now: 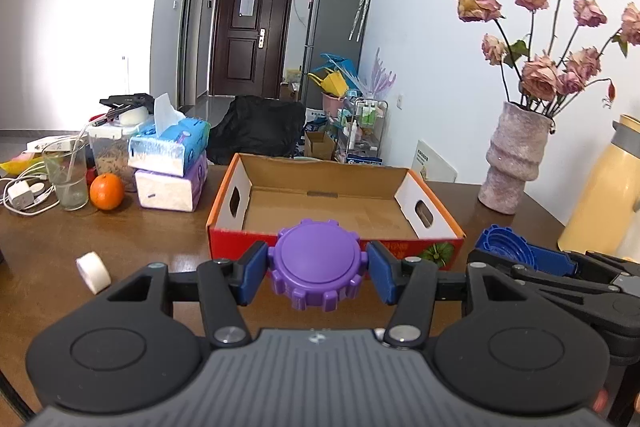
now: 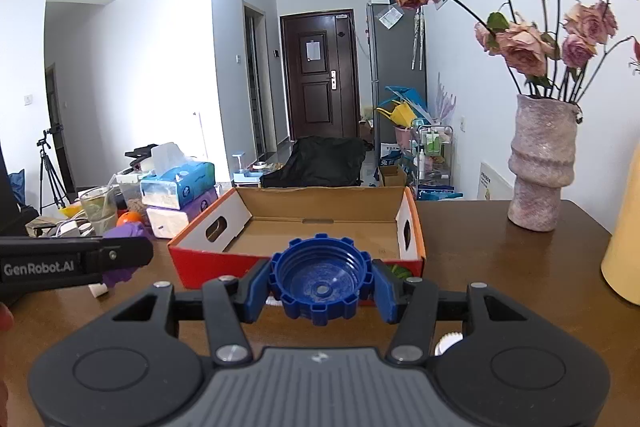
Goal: Organize rigid objects
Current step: 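Carry the purple and blue caps with both grippers over the cardboard box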
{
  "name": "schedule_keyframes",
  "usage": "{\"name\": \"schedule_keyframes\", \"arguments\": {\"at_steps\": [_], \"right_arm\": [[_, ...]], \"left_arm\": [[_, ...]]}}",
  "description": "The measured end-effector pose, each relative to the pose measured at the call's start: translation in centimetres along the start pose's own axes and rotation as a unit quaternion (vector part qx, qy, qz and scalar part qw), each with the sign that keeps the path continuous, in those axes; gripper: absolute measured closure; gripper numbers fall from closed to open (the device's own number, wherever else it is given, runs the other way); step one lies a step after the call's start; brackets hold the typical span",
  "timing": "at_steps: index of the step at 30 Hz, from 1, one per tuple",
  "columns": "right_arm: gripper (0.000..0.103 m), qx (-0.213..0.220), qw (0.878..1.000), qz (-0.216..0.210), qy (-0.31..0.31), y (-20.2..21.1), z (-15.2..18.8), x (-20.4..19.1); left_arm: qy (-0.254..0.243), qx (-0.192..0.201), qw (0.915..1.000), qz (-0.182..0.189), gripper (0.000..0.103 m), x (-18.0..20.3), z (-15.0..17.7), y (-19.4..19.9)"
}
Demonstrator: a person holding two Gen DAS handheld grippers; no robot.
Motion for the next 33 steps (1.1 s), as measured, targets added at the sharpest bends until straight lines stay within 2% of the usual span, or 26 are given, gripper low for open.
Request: {"name": "schedule_keyframes", "arguments": {"at_steps": [8,18,33], "right_arm": [[0.051,-0.007,1.0,-0.007,0.003,-3.2,-1.7,0.3],[0.051,-0.013,1.0,-0.009,-0.011,-7.5,-3.7,0.9],[0.051,-0.042,0.999,-0.003,-0.015,-14.3,-5.4,1.3]], "left_arm": [[0.005,-0.005,0.9999,-0.009,0.047,-0.8,-1.5,-3.4],[-0.005,-0.014,0.9992,-0.038,0.047,-1.3,-3.7,-8.4],[-0.003,-0.008,0.9989,-0.047,0.047,-1.8,-6.3,-15.9]]}}
Point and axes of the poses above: each gripper's, at about its wrist camera, not at the fingertips, and y roughly against the way its jaws point, x to its right, z to its underside, the point moved 2 cm from there along -y, roughly the way its jaws point, and after that the axes turned 5 degrees about z, right-handed, at the moved point
